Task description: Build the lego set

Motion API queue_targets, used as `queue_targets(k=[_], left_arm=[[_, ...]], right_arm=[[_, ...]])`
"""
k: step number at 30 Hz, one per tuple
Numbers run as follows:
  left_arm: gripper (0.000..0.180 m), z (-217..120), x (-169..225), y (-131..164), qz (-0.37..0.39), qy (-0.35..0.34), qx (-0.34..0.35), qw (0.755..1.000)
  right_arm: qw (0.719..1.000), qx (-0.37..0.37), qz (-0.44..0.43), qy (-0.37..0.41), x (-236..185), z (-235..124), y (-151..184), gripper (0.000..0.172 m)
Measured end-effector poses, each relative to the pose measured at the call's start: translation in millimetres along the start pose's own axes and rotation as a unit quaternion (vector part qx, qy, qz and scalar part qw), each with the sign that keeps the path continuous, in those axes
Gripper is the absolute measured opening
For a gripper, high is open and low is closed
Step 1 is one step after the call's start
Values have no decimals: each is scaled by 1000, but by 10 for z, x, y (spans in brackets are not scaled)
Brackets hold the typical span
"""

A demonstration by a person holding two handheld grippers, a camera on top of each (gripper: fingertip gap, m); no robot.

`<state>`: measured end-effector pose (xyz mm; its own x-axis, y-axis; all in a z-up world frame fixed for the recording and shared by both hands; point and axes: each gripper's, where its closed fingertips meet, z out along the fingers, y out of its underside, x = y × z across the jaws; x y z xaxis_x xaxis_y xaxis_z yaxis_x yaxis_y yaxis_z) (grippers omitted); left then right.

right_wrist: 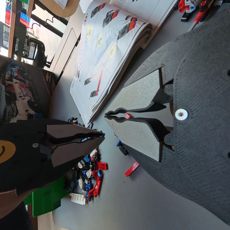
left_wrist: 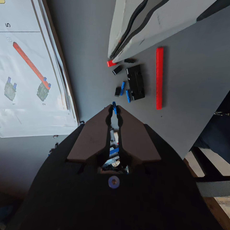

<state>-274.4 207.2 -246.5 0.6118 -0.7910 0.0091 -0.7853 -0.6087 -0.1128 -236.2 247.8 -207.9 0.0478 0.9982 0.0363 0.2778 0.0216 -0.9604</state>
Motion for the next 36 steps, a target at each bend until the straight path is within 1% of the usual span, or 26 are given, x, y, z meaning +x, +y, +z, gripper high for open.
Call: queue_targets(k=[8,14,17,20,23,25,26,28,30,33,36], left_arm=[[3,154,154,-102,21,27,-8,999],[4,259,151,-72,28,27,-16,999],[6,250,164,-76,22,35,-4,999],[8,133,115,-19,14,20,9,1000],[9,-139,89,93,-14,7,56,998],[9,-315,83,238,-43,-2,91,995],[9,-364,79,346,-55,-7,97,994],[10,-382,40,597,-74,-26,87,993],[11,-353,46,769,-91,-27,82,992],[12,-304,98,854,-101,-22,91,990],[13,-284,129,869,-98,-40,101,989]], right_arm=[[1000,3,-4,-3,-26,-3,-23,0],[1000,4,-4,-1,-13,-11,-26,0],[1000,3,-3,-1,-9,-7,-22,0],[1000,0,-4,0,-5,-3,-9,0],[1000,3,-1,1,5,-12,-20,0],[1000,5,3,0,6,-9,-20,0],[1000,3,4,-2,3,-1,-11,0],[1000,-1,5,-6,-15,20,7,0],[1000,-2,1,-5,-22,30,10,0],[1000,5,0,2,2,16,-9,0],[1000,19,7,6,33,-14,-38,0]])
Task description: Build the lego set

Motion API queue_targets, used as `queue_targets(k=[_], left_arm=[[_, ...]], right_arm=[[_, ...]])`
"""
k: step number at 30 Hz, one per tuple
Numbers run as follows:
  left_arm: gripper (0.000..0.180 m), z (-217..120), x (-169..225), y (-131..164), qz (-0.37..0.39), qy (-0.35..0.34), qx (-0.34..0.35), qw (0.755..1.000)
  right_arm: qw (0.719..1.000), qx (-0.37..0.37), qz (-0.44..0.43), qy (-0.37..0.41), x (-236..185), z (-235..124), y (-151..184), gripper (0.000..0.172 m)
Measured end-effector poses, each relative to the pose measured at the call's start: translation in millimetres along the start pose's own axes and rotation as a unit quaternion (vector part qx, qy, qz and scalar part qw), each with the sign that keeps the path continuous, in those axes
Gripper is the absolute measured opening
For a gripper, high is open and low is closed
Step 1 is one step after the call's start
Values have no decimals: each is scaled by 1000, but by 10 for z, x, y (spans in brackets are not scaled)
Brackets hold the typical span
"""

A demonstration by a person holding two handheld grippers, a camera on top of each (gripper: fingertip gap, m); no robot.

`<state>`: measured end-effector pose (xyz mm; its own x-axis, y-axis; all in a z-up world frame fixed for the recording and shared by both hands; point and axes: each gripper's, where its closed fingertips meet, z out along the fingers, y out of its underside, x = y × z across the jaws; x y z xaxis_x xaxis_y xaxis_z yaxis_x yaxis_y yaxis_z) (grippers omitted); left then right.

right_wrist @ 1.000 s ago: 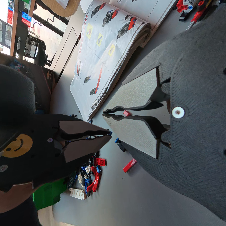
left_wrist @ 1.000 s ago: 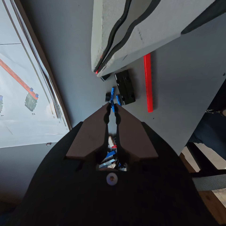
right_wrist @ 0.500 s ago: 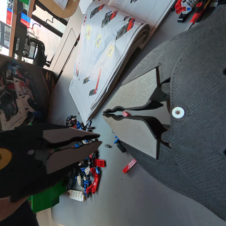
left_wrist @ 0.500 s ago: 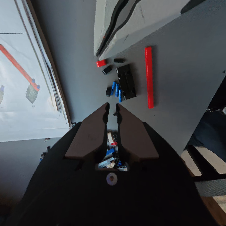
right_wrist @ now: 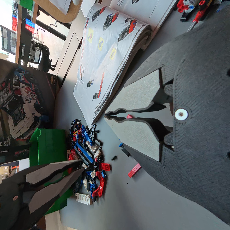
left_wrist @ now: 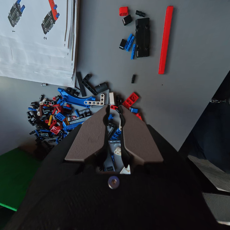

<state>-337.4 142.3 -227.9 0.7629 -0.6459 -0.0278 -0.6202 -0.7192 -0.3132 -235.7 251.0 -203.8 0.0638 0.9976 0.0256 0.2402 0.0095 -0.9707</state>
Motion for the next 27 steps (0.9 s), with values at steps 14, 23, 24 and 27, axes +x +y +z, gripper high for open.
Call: queue_targets(k=[14,23,24,27], left_arm=[[16,-103,133,-159,-15,10,115,993],[18,364,421,-226,7,49,59,997],[18,399,442,-230,10,50,54,997],[18,477,423,-233,13,35,37,999]], right_arm=[[999,37,14,7,79,-49,-85,0],[999,41,20,9,103,-55,-92,0],[999,41,19,9,100,-55,-92,0],[999,39,18,7,92,-53,-89,0]])
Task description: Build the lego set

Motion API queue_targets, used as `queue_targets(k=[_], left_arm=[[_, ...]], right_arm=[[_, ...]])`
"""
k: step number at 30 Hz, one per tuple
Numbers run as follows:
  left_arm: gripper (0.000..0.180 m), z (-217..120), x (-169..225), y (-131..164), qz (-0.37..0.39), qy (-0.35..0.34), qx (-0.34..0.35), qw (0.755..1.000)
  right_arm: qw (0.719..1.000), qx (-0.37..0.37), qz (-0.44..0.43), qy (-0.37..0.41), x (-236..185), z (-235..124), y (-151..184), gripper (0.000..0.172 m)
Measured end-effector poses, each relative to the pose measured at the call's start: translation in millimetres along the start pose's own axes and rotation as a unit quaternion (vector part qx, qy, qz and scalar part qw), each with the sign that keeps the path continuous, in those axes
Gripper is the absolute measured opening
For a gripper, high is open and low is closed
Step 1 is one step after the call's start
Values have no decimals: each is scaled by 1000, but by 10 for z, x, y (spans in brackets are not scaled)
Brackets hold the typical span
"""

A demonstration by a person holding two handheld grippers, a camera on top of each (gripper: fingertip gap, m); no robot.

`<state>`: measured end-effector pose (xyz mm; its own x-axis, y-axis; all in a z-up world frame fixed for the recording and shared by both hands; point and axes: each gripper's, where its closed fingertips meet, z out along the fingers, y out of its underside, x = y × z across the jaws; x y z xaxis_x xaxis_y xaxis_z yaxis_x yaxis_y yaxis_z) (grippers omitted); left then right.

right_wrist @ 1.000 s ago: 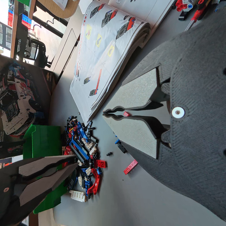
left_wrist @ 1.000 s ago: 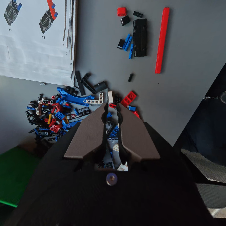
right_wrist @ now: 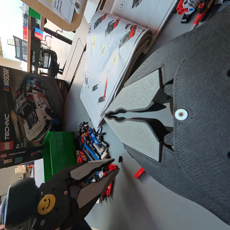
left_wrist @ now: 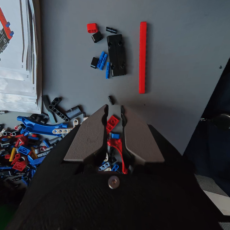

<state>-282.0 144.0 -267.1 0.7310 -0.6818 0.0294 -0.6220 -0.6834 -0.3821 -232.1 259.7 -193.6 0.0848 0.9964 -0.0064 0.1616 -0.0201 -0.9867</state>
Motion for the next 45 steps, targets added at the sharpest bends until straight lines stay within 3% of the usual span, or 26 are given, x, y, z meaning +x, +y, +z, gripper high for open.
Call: queue_targets(k=[10,39,42,45], left_arm=[[5,163,-76,-55,2,-17,-23,1000],[4,173,-100,-80,5,-26,15,1000],[4,54,-206,-23,12,-54,7,998],[4,-305,-405,0,-18,-81,37,996]], right_arm=[[1000,-12,-16,2,-31,4,21,0],[1000,-3,1,12,87,9,8,0],[1000,-3,1,12,90,9,7,0],[1000,-4,-1,12,86,10,9,0]])
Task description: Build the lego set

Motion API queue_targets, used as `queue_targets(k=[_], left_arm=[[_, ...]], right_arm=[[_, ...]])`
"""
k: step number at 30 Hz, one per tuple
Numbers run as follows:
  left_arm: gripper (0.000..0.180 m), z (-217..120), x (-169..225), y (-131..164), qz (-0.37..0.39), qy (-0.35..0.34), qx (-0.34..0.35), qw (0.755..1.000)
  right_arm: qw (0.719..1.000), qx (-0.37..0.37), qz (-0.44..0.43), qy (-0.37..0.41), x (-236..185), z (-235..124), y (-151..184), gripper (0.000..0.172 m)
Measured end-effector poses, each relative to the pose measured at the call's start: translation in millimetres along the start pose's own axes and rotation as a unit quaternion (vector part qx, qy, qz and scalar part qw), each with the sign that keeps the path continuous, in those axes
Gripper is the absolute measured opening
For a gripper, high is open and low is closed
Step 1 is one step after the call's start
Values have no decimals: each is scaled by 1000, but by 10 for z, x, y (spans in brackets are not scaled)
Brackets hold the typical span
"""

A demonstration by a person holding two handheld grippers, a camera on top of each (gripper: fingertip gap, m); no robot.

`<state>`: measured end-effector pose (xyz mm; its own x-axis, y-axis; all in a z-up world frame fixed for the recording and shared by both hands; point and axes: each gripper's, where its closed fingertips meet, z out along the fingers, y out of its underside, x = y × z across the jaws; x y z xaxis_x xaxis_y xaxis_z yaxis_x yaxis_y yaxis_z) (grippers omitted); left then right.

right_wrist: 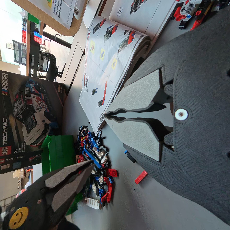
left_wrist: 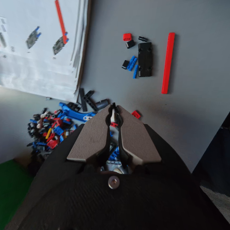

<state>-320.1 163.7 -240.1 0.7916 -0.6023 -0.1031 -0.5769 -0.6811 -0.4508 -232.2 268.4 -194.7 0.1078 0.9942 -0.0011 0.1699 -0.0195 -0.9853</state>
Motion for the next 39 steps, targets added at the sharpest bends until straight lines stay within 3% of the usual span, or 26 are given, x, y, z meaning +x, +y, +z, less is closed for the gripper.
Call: queue_targets(k=[4,13,17,19,24,27,29,31,36,39], left_arm=[[4,-300,-368,204,-51,-48,4,998],[4,-206,-542,541,-86,-53,-46,994],[13,-135,-535,659,-98,-36,-69,992],[28,-176,-572,737,-109,-38,-82,990],[25,-617,-743,548,-148,-54,26,987],[27,-936,-972,410,-176,-110,105,973],[27,-1109,-1007,288,-198,-102,164,961],[28,-1155,-983,269,-200,-87,178,960],[32,-873,-922,469,-185,-87,90,975],[38,-571,-598,562,-161,-13,12,987]], right_arm=[[1000,-3,-3,1,-4,1,6,0],[1000,-7,-10,3,-18,-10,18,0],[1000,-7,-8,4,-11,-9,19,0],[1000,-5,-6,6,-3,-17,15,0],[1000,-7,-4,6,3,-15,21,0],[1000,-6,-2,7,10,-16,18,0],[1000,-4,-2,9,15,-18,15,0],[1000,-5,0,9,21,-16,18,0],[1000,-3,4,11,40,-18,13,0],[1000,-2,4,11,44,-18,11,0]])
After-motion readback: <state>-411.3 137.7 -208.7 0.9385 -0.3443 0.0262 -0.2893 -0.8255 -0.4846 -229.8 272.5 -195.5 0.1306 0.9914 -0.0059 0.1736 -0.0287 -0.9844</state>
